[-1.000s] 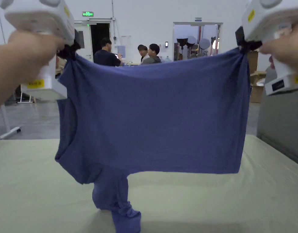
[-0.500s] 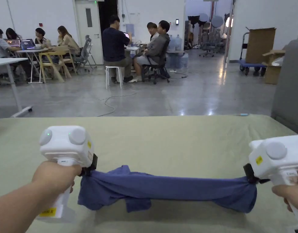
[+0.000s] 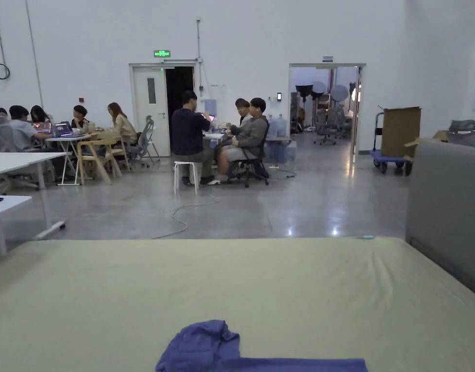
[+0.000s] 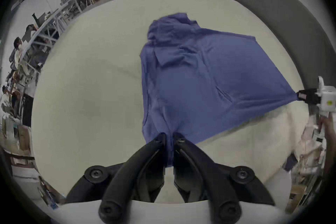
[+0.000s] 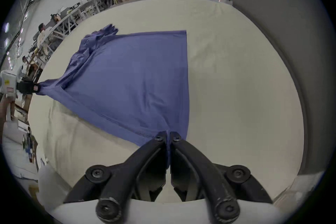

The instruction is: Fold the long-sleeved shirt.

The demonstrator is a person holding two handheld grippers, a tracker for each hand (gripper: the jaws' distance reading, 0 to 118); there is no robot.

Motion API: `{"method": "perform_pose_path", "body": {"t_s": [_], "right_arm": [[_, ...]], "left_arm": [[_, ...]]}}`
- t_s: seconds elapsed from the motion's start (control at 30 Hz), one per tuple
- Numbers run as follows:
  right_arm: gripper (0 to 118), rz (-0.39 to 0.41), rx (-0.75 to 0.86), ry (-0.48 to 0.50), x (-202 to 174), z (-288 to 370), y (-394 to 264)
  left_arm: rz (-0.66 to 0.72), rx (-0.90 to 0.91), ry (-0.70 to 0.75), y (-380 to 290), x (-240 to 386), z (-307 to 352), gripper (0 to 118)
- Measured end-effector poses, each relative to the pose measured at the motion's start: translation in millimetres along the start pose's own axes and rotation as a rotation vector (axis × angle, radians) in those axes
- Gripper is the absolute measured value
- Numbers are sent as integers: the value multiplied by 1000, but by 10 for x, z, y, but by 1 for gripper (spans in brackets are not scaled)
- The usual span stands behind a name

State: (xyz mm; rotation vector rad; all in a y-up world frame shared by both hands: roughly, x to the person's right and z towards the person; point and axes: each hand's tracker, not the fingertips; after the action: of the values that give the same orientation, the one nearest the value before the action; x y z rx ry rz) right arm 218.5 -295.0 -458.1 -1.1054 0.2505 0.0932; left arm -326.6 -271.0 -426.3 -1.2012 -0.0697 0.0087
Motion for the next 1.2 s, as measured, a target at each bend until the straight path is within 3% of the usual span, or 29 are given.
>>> {"method": "perform_pose_path", "body": {"t_s": [0.2, 0.27, 0.33, 0.6, 0.83, 0.93, 0.97, 1.0, 1.03, 1.07, 1.2], "right_arm": [[0, 63, -62, -14, -120, 456, -906], [0, 182, -87, -38, -189, 516, -1159], [0, 223, -121, -41, -230, 492, -1349], [0, 220, -253, -42, -273, 281, -1721], [0, 138, -241, -28, -212, 124, -1762], [12, 132, -246, -36, -204, 85, -1724], [26, 130, -243, -41, -212, 119, -1704], [53, 117, -244, -45, -234, 197, -1675], [85, 96, -250, -49, -243, 283, -1624], [105, 93, -242, -57, -249, 406, -1579], [106, 24, 18, -5, -239, 1063, -1351]], "left_arm": [[-29, -40, -23, -931, 155, 391, 4], [-33, -60, -45, -1192, 185, 430, 4], [-36, -69, -51, -1409, 219, 431, 4], [-65, -139, -35, -1921, 300, 185, 4], [16, -184, -59, -2135, 256, -200, 4], [44, -177, -58, -2169, 259, -341, 7], [64, -171, -60, -2156, 246, -312, 21], [91, -164, -74, -2137, 223, -268, 48], [103, -160, -72, -2100, 212, -149, 83], [117, -140, -76, -2076, 214, 3, 115], [85, 184, -102, -2013, 207, 722, 118]]}}
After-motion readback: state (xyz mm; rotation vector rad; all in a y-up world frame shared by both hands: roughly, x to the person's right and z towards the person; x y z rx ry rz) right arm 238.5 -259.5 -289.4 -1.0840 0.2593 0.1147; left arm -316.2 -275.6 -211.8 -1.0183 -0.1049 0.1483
